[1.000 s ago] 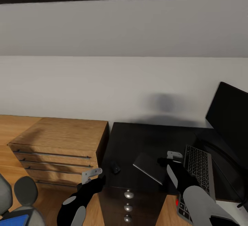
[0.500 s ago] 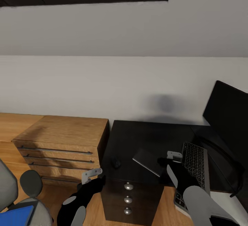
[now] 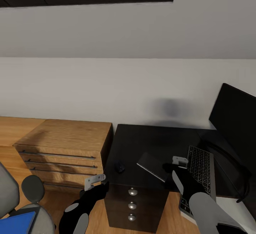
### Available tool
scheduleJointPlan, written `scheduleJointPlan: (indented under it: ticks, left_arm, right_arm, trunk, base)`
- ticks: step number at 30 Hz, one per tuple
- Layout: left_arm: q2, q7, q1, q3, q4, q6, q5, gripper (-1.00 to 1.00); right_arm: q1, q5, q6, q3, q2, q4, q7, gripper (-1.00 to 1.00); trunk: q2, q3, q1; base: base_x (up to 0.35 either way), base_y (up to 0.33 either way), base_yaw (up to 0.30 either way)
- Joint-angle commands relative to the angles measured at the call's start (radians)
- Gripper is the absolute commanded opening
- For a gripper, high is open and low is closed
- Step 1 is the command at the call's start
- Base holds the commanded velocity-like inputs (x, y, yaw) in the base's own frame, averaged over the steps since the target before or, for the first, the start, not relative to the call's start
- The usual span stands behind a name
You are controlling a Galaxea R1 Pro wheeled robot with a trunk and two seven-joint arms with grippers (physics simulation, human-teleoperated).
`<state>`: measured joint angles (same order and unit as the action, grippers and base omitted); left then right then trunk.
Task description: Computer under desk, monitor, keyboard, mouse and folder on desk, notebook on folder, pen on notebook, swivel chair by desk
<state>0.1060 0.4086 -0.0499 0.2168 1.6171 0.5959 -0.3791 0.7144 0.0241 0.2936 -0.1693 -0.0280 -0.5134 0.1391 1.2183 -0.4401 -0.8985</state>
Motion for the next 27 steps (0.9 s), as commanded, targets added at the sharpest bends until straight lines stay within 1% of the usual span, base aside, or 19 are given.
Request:
scheduleJointPlan:
  ticks: [1,10,14,17,19,21,22,27]
  left_arm:
    - [0.000,0.010,-0.001,0.001,0.001,0.002,-0.011,1.00]
    - [0.000,0.010,-0.001,0.001,0.001,0.002,-0.011,1.00]
    - [0.000,0.010,-0.001,0.001,0.001,0.002,-0.010,1.00]
    - [0.000,0.010,-0.001,0.002,0.001,0.002,-0.009,1.00]
    - [0.000,0.010,-0.001,0.003,0.000,0.003,-0.008,1.00]
    - [0.000,0.010,-0.001,0.003,0.000,0.003,-0.007,1.00]
    - [0.000,0.010,-0.001,0.004,0.000,0.003,-0.006,1.00]
    - [0.000,0.010,-0.001,0.004,0.000,0.003,-0.006,1.00]
  right_arm:
    - [0.000,0.003,0.005,-0.005,-0.001,-0.002,0.000,1.00]
    - [0.000,0.003,0.001,-0.006,-0.001,-0.003,-0.001,1.00]
    - [0.000,0.003,-0.001,-0.006,-0.001,-0.003,-0.002,1.00]
    - [0.000,0.004,-0.023,-0.006,-0.001,-0.004,-0.002,1.00]
    - [-0.001,0.004,-0.050,-0.005,-0.001,-0.004,-0.003,1.00]
    - [-0.001,0.004,-0.082,-0.005,-0.002,-0.005,-0.002,1.00]
    - [-0.001,0.004,-0.121,-0.004,-0.005,-0.005,-0.001,1.00]
    - [-0.001,0.004,-0.132,-0.004,-0.007,-0.005,-0.002,1.00]
  trunk:
    - [0.001,-0.001,0.000]
    - [0.001,-0.001,0.000]
    - [0.001,-0.001,0.000]
    - [0.001,-0.001,0.000]
    - [0.001,-0.001,0.000]
    - [0.001,-0.001,0.000]
    - [0.001,-0.001,0.000]
    - [0.001,-0.001,0.000]
  base:
    - [-0.001,0.000,0.000]
    - [0.013,0.000,0.000]
    - [0.190,0.000,0.000]
    - [0.178,0.000,0.000]
    - [0.081,0.000,0.000]
    - [0.041,0.000,0.000]
    - [0.061,0.000,0.000]
    - [0.191,0.000,0.000]
